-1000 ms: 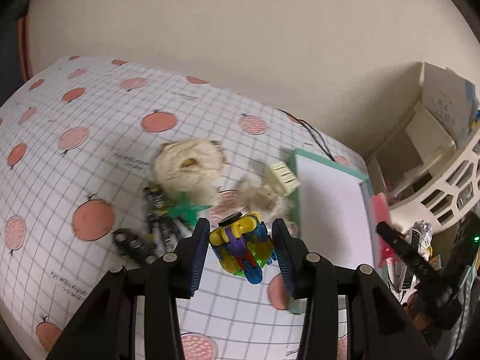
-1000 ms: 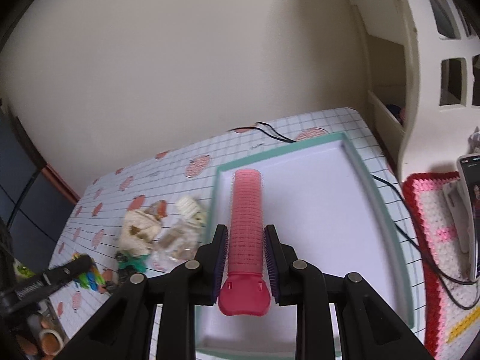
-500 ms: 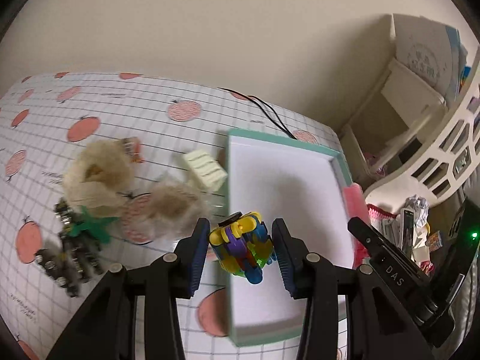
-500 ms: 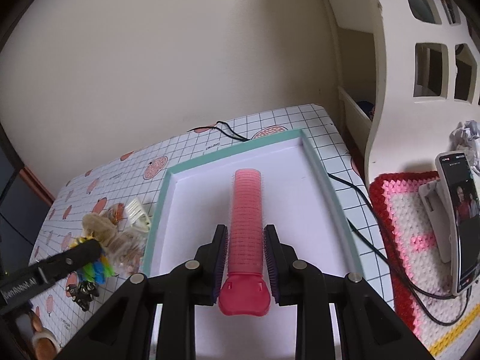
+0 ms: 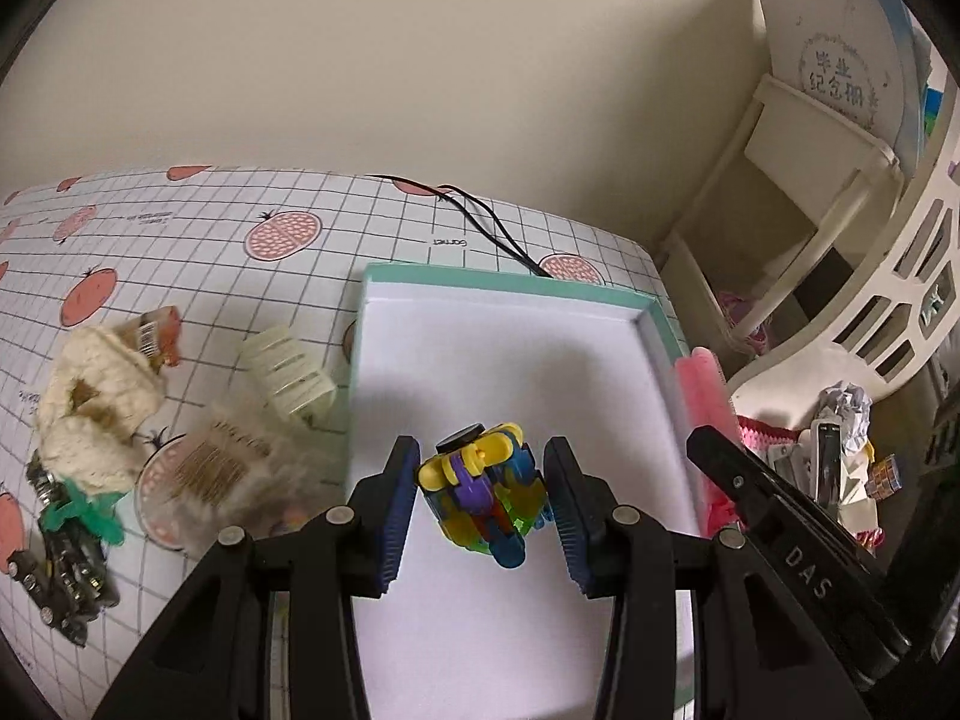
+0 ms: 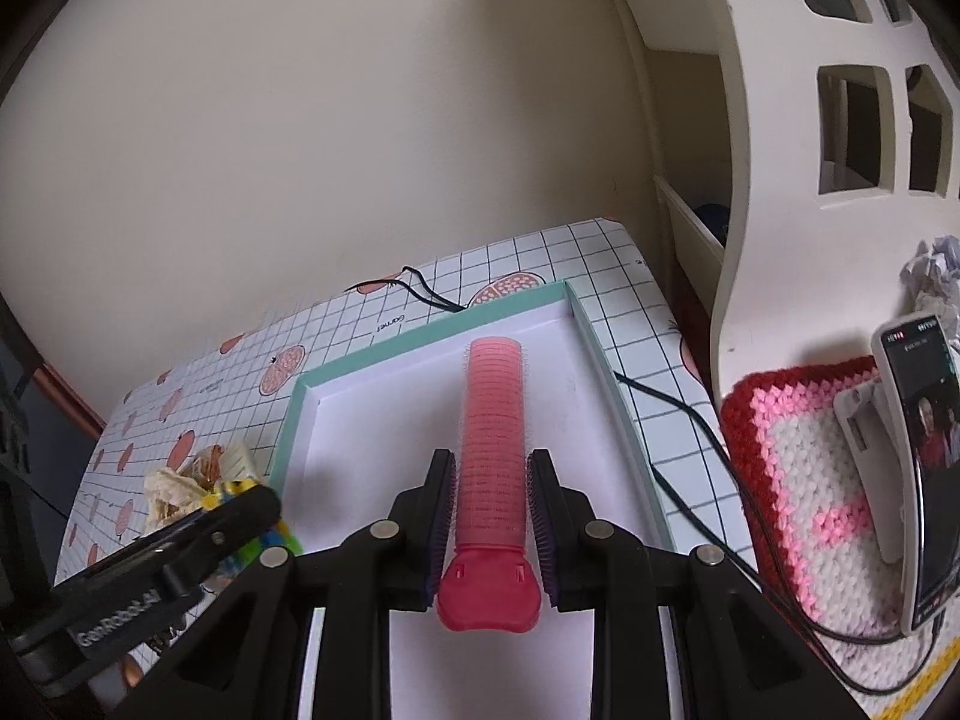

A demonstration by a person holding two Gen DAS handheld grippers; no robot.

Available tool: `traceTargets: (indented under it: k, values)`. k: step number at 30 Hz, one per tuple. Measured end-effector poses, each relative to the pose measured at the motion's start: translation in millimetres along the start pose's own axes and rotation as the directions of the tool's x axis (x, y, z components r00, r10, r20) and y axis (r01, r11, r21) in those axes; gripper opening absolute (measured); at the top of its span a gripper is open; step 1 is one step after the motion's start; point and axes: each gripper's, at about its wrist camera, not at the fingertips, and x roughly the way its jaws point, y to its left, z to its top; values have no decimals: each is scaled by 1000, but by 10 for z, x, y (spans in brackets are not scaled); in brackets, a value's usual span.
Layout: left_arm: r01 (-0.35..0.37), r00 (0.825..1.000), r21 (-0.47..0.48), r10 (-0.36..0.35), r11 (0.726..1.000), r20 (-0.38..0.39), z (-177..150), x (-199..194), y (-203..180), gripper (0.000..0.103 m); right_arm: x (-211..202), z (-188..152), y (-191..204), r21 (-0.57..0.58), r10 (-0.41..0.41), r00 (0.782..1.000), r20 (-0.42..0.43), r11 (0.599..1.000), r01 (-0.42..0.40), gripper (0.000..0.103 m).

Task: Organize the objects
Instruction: 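Carry the pink roller with the right tool while the left tool carries the block toy into the teal box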

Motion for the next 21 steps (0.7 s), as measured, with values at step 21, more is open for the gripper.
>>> traceTargets:
  k: [21]
  values:
    - [-20,999,-32,19,999,-36,-6,479,17,45,319,-77,22,-5,-14,999,-29,1000,14,27]
